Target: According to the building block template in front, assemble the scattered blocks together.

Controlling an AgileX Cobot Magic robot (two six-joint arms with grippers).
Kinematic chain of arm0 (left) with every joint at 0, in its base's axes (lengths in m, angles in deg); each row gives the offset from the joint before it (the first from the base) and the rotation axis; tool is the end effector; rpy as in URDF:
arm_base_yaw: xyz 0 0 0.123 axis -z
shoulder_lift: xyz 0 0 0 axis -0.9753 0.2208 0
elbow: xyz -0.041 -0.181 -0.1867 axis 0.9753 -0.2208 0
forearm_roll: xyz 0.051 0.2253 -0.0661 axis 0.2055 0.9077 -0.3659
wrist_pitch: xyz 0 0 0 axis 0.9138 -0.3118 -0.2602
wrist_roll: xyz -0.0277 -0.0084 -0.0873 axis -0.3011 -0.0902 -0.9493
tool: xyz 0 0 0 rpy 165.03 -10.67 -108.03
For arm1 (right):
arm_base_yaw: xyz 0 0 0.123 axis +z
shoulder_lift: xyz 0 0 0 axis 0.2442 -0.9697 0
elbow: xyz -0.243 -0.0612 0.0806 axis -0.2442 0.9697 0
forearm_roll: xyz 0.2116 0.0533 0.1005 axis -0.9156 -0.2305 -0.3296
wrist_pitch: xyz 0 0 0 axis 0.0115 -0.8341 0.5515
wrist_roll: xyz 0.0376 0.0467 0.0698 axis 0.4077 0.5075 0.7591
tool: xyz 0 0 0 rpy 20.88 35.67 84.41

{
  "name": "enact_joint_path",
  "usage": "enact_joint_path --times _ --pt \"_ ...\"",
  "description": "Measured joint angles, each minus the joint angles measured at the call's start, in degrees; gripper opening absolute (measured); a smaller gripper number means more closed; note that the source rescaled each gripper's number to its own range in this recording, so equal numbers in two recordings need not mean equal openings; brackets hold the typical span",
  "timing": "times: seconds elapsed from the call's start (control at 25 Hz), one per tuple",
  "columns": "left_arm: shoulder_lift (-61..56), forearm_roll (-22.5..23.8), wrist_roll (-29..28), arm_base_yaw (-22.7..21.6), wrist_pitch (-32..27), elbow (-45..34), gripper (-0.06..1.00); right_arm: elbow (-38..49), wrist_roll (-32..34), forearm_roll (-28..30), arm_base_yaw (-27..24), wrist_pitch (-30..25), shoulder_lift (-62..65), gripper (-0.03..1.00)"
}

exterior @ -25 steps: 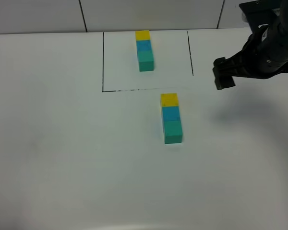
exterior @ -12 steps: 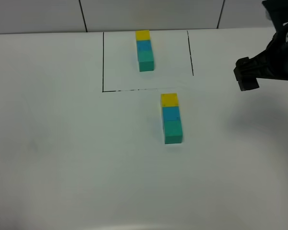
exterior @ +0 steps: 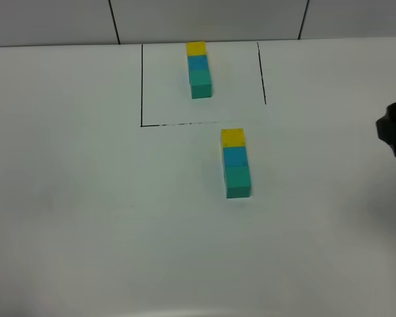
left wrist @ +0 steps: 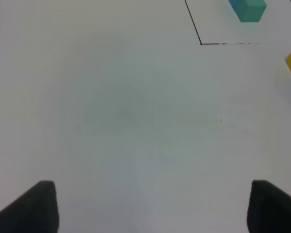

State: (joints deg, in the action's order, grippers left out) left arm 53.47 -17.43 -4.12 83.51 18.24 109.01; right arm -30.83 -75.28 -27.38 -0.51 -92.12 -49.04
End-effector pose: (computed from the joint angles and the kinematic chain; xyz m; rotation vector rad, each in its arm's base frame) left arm 0.0071 -0.0025 0.2738 0.0741 2.0238 -0.1176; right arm 0.1926 0.0362 0.3237 -0.1595 2.4060 0.0036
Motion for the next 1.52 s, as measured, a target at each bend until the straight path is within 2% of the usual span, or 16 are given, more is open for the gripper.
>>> enact_joint_path --times 0.24,0.56,0.68,1.0,1.32,1.52 --pt "0.0 0.0 0.0 0.0 0.0 0.0 0.66 5.48 1.55 0.07 -0.11 -1.43 18.56 0.91" --pt "0.0 0.0 0.0 0.0 0.0 0.0 0.66 13.27 1.26 0.13 -6.02 -10.45 38.05 0.91" --pt "0.0 0.0 0.0 0.0 0.0 0.0 0.66 15.89 1.13 -0.47 -6.69 -13.25 42.83 0.91" --pt "0.0 0.0 0.0 0.0 0.0 0.0 0.66 24.89 0.86 -4.43 -6.87 -12.52 54.42 0.91" --pt "0.0 0.0 0.0 0.0 0.0 0.0 0.66 25.94 0.86 -4.95 -7.1 -11.65 58.88 0.8" --pt "0.0 0.0 0.0 0.0 0.0 0.0 0.66 25.93 0.86 -4.95 -7.49 -11.65 58.88 0.79"
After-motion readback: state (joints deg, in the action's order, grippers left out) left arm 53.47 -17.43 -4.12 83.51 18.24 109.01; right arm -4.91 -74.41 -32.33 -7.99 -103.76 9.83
